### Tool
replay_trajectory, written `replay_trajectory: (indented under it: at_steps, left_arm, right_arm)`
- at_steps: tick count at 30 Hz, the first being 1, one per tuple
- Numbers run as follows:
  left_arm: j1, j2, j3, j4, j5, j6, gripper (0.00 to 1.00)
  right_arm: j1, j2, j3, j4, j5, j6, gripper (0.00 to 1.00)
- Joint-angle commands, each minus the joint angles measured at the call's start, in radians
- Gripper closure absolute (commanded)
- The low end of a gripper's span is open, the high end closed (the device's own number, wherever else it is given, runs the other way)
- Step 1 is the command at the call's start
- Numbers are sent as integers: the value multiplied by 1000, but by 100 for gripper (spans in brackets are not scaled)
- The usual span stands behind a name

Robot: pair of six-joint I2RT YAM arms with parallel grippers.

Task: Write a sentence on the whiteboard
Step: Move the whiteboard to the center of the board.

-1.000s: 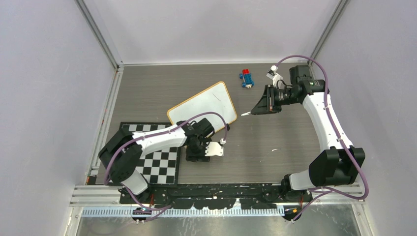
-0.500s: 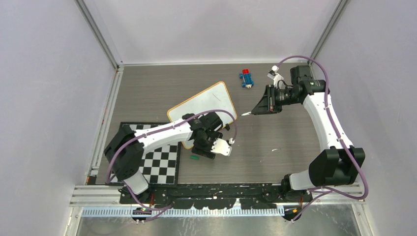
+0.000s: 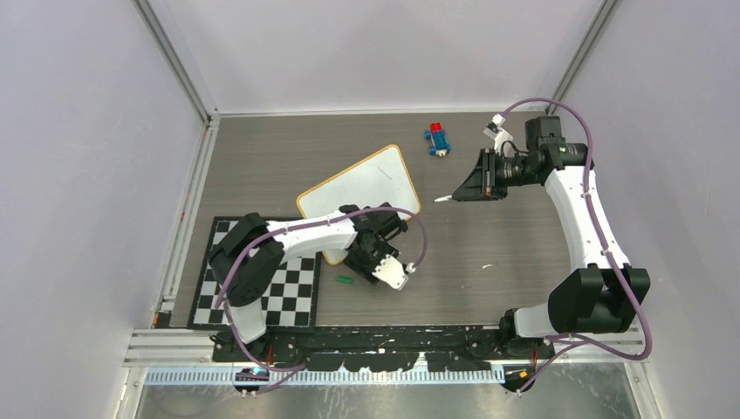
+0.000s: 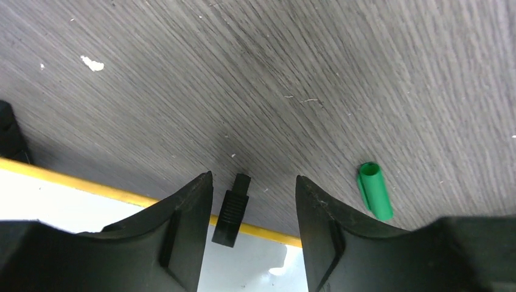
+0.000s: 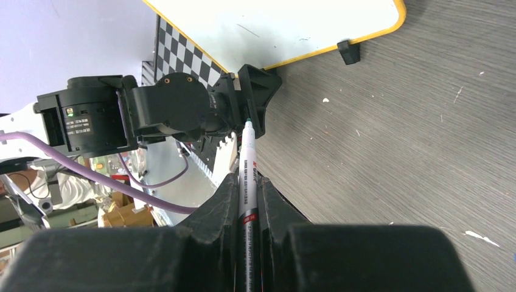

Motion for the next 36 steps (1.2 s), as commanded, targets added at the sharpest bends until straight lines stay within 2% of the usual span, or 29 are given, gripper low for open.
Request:
replay_trajectory:
  at_steps: [1, 9, 13, 16, 27, 36]
  left_arm:
    - [7, 25, 46, 15, -21, 104, 49]
    - [24, 62, 77, -25, -46, 208, 63]
    - [24, 82, 103, -56, -65, 261, 78]
    - [24, 104, 141, -80, -62, 304, 84]
    - [2, 208, 349, -204, -22, 483, 91]
    - [-16, 367, 575, -276, -51, 540, 93]
  right_arm:
    - [-10, -41, 22, 2, -24, -19, 100]
    - [-23, -50, 15, -9, -42, -34, 100]
    - [-37, -52, 9, -14, -49, -41, 100]
    - [-53, -47, 10, -35, -63, -74, 100]
    - [-167, -25, 25, -149, -123, -193, 100]
    - [-247, -5, 41, -257, -152, -311, 100]
